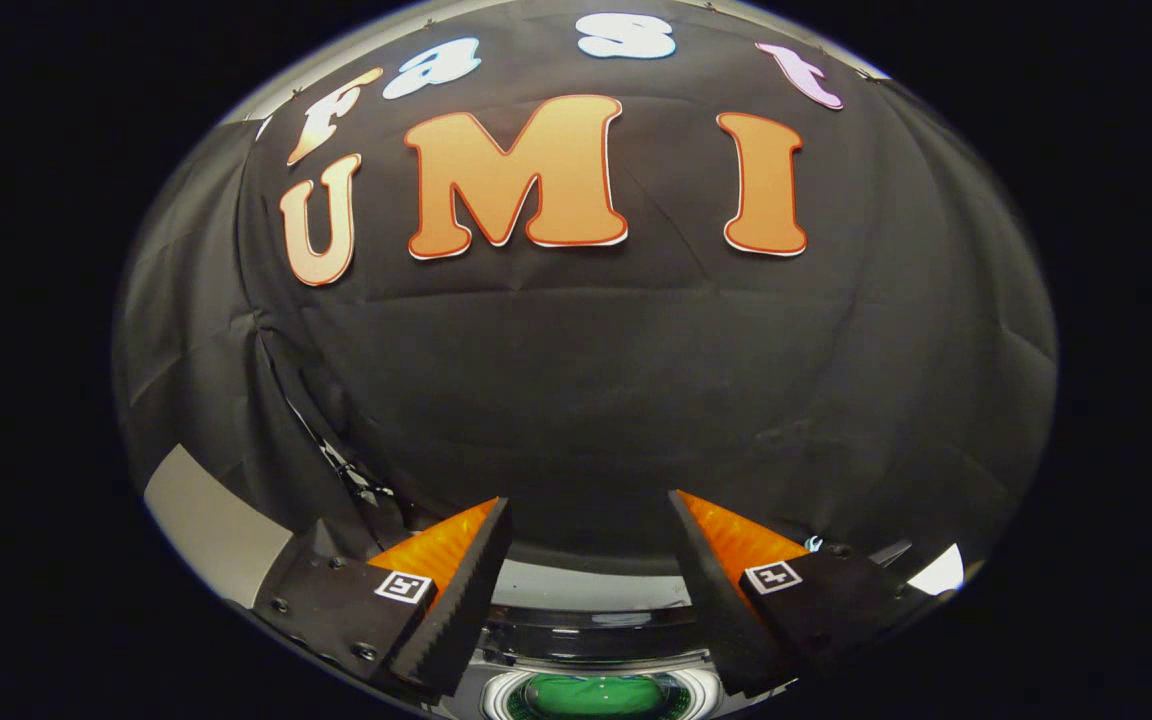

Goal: Put the clothes into the washing machine and then close the washing machine lid.

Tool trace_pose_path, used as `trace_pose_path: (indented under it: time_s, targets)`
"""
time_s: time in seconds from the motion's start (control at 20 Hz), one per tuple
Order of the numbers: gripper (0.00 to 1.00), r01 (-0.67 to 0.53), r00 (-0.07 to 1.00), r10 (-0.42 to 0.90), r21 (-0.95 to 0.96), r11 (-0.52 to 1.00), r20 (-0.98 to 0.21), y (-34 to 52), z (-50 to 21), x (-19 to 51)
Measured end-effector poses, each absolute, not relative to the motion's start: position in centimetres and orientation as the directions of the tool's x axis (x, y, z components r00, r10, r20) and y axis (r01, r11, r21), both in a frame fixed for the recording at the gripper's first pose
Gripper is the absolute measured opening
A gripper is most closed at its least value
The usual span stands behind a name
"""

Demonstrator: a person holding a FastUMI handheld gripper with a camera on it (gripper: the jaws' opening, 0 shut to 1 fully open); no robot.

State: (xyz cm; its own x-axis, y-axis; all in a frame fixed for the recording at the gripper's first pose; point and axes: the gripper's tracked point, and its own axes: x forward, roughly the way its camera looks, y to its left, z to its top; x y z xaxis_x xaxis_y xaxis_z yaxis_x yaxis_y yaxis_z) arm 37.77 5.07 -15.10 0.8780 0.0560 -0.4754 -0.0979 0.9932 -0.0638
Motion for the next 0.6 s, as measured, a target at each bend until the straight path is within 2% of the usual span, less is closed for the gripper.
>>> trace_pose_path:
  time_s: [0.35,0.6]
  targets:
    - [0.98,-0.075,0.858,0.030,-0.068,0.995,-0.512,4.1,-17.7,37.8]
    - [0.97,-0.064,0.874,0.023,-0.067,0.996,-0.485,3.8,-17.6,37.7]
